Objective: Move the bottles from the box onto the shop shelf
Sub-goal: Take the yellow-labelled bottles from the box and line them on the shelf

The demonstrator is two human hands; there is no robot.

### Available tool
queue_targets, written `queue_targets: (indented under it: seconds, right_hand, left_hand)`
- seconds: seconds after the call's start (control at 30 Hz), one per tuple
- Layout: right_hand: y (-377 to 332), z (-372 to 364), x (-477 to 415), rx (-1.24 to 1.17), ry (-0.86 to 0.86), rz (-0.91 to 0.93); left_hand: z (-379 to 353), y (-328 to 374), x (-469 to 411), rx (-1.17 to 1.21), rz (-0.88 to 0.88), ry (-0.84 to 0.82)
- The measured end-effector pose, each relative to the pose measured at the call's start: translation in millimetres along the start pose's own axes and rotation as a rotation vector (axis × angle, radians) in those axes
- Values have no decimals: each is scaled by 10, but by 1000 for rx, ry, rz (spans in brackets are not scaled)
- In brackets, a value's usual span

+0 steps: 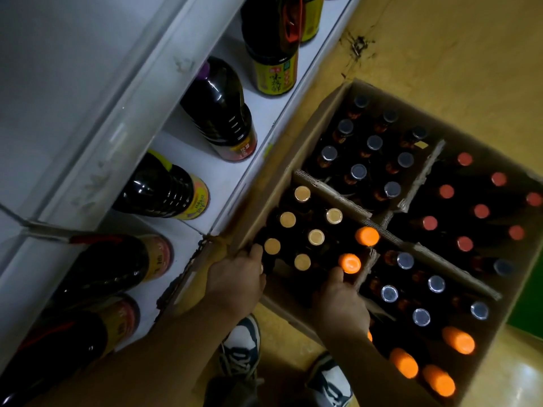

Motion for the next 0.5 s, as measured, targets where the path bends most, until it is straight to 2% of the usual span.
queue_targets:
  seconds: [0.13,0.5]
  right_hand:
    - [-2,15,44,10,44,31]
    - [15,89,570,-145,50,114]
  left_hand:
    - [36,-31,25,46,-25,-6]
    - [326,91,437,67,-70,24]
Point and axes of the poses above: each hand's wrist, its own x-axis away from the middle knuckle, its own z-axis out of the back of the hand, y = z × x, the point moved 9 cm from there along -x, towards the middle knuckle, and after that the axes turned 15 degrees about -y, right-handed, at the moved point
